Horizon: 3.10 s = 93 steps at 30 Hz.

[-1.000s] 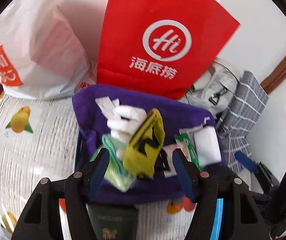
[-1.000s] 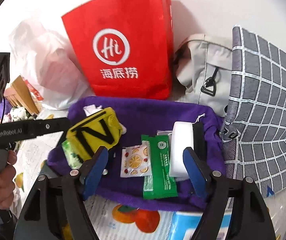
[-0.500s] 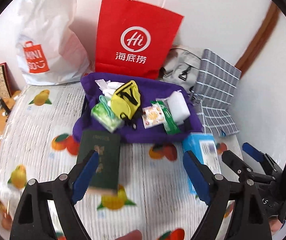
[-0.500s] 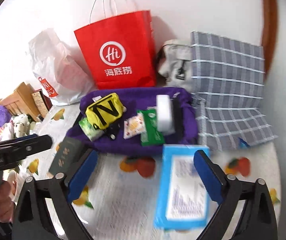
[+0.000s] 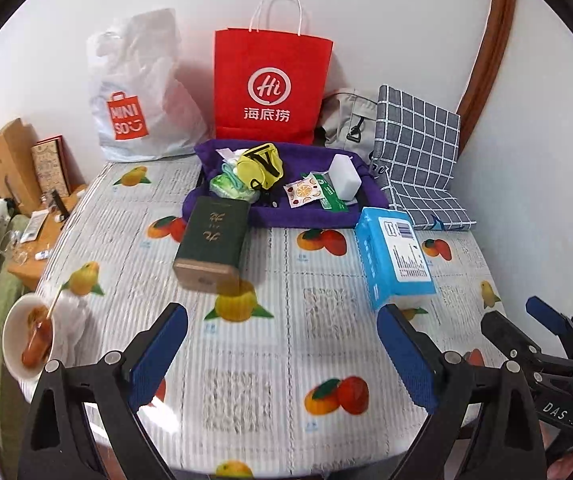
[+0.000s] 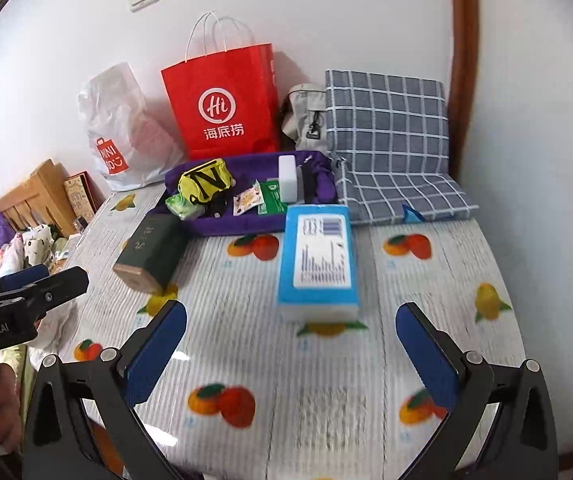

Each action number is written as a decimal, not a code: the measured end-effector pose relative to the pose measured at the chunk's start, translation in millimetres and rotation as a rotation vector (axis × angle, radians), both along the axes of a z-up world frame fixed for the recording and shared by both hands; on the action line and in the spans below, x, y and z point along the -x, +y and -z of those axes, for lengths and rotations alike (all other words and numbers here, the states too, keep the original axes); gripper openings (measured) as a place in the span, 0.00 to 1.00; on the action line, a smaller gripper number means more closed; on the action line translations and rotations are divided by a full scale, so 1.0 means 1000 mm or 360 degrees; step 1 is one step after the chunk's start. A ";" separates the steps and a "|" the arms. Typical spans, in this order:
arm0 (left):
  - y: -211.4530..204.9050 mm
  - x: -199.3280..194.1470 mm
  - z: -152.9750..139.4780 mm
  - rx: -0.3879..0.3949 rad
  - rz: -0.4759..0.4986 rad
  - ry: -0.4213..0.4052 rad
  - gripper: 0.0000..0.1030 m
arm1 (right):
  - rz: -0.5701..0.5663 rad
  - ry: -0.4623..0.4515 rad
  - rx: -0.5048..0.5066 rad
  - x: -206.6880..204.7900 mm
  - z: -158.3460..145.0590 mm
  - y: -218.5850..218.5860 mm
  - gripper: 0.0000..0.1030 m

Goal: Organize soft objects

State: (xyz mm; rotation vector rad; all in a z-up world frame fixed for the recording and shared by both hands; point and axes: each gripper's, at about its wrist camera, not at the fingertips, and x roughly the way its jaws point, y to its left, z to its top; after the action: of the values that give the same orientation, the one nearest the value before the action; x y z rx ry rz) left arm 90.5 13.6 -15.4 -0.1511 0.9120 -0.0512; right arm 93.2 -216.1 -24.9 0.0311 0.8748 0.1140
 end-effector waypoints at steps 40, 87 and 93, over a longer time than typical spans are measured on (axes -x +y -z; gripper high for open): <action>-0.020 0.081 -0.037 -0.0167 -0.0027 -0.0210 0.93 | 0.0020 -0.0144 0.0077 0.078 -0.036 -0.010 1.00; -0.013 0.081 -0.037 -0.0161 -0.0016 -0.0213 0.93 | 0.0018 -0.0148 0.0080 0.080 -0.037 -0.008 1.00; -0.013 0.082 -0.037 -0.0161 -0.0014 -0.0215 0.93 | 0.0015 -0.0150 0.0080 0.081 -0.037 -0.008 1.00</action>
State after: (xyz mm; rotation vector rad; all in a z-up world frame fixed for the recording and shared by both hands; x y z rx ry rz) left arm 8.8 0.8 21.6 -0.0565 0.7776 -0.0067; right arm 12.6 -224.1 12.3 -0.0169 0.7832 0.0838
